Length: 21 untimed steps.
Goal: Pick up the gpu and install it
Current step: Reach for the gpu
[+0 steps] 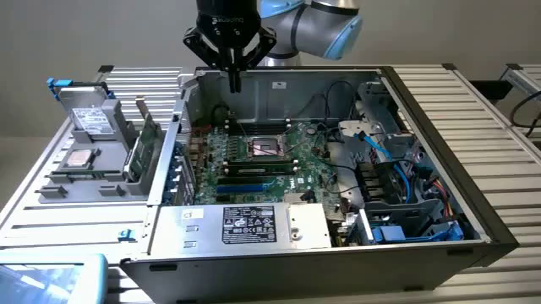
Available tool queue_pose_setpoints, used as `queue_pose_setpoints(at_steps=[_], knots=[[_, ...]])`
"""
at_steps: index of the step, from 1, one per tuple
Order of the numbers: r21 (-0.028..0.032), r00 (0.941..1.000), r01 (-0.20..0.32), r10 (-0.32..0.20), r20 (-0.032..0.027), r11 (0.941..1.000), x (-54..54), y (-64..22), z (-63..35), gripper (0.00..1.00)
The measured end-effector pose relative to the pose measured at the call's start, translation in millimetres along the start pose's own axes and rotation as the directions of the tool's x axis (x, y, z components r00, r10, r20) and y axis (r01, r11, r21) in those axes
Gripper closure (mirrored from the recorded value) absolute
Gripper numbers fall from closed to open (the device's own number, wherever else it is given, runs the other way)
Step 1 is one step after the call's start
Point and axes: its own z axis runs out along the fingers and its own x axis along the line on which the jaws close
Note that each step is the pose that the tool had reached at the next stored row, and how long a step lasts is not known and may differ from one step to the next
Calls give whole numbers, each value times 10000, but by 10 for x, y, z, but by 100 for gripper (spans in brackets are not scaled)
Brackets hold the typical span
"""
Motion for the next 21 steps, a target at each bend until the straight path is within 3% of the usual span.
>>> queue_pose_setpoints(at_steps=[12, 21], knots=[[0, 10000, -1, 1, 0, 10000, 16, -1, -1, 88], [0, 10000, 5, -5, 0, 10000, 395, -28, -2, 88]])
